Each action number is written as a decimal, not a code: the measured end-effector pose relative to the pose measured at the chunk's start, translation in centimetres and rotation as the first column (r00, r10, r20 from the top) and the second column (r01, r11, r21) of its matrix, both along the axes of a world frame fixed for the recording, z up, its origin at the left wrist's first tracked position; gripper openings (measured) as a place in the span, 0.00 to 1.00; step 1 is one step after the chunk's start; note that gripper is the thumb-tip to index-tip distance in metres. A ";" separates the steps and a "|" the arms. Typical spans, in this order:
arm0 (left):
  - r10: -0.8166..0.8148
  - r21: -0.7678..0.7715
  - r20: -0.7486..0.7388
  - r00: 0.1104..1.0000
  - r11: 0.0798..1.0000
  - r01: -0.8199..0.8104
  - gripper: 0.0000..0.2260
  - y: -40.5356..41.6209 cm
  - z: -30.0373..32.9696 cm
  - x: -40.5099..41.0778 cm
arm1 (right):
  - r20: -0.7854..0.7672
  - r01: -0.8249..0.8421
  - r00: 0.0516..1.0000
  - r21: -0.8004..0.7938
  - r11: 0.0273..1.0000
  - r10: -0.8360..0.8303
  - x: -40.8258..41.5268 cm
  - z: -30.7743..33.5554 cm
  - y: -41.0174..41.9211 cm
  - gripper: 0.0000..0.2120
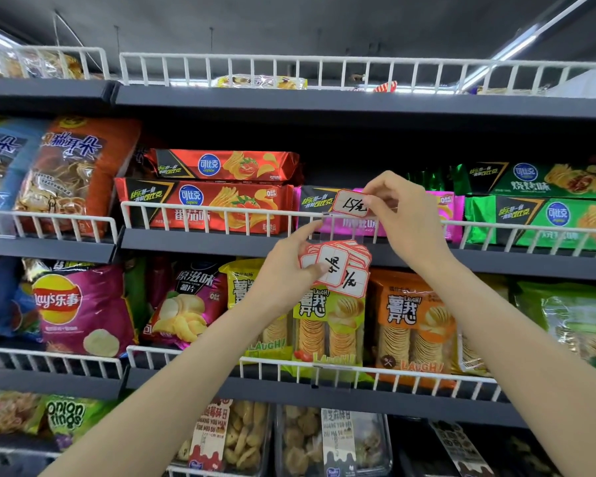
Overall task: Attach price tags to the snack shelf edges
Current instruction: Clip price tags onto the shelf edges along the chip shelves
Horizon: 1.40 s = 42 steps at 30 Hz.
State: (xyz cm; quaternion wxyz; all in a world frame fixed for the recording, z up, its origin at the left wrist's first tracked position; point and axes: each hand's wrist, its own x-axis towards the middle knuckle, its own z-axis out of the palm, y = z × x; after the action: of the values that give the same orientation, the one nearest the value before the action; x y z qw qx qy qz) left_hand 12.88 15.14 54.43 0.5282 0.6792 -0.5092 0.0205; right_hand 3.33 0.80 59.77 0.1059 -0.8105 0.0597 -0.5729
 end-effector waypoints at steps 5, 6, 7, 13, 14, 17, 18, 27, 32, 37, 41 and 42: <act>-0.063 0.060 -0.031 0.998 0.996 0.065 0.26 0.8 0.1 0.7 | -0.072 0.083 0.993 -0.097 0.992 -0.090 0.5 0.2 0.5 0.04; -0.073 0.073 -0.027 0.997 0.994 0.075 0.26 0.9 0.3 0.8 | -0.093 0.107 0.989 -0.120 0.987 -0.118 0.6 0.2 0.4 0.04; -0.081 0.088 -0.023 0.996 0.993 0.083 0.26 1.0 0.3 0.9 | -0.114 0.124 0.984 -0.137 0.983 -0.140 0.7 0.2 0.4 0.05; -0.092 0.158 -0.007 0.996 0.983 0.092 0.28 1.5 0.6 1.2 | -0.095 0.226 0.963 -0.222 0.948 -0.252 0.3 -0.2 1.0 0.05; -0.091 0.162 -0.002 0.996 0.983 0.090 0.28 1.5 0.6 1.2 | -0.086 0.247 0.958 -0.237 0.940 -0.273 0.2 -0.2 1.2 0.04; -0.089 0.162 -0.007 0.996 0.983 0.089 0.28 1.5 0.8 1.2 | -0.083 0.302 0.939 -0.258 0.918 -0.333 0.3 -0.7 1.4 0.05; -0.089 0.162 -0.010 0.996 0.983 0.089 0.28 1.5 0.9 1.2 | -0.081 0.314 0.935 -0.260 0.913 -0.345 0.4 -0.8 1.4 0.06; -0.083 0.169 -0.023 0.996 0.982 0.085 0.28 1.4 1.2 1.0 | -0.126 0.381 0.896 -0.273 0.883 -0.426 0.1 -1.4 1.6 0.10; -0.092 0.151 -0.045 0.995 0.984 0.098 0.28 1.3 1.1 1.1 | -0.169 0.384 0.883 -0.278 0.880 -0.439 -0.2 -1.2 1.9 0.09; -0.091 0.064 -0.035 0.995 0.994 0.093 0.25 1.6 1.2 0.6 | -0.310 0.288 0.887 -0.205 0.935 -0.341 -0.7 -0.1 1.8 0.08; -0.052 -0.055 -0.090 0.995 0.997 0.047 0.19 1.9 1.0 -0.2 | -0.282 0.090 0.953 -0.068 0.994 -0.106 -2.0 -0.9 1.4 0.10; -0.043 -0.073 -0.107 0.993 0.997 0.036 0.17 1.9 1.0 -0.3 | -0.257 0.055 0.964 -0.032 0.998 -0.061 -2.4 -1.2 1.6 0.09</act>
State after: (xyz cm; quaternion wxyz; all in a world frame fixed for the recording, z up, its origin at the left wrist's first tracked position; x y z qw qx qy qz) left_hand 12.53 17.03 55.38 0.5791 0.6499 -0.4921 -0.0087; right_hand 0.90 2.36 58.58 0.0707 -0.8773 0.0895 -0.4661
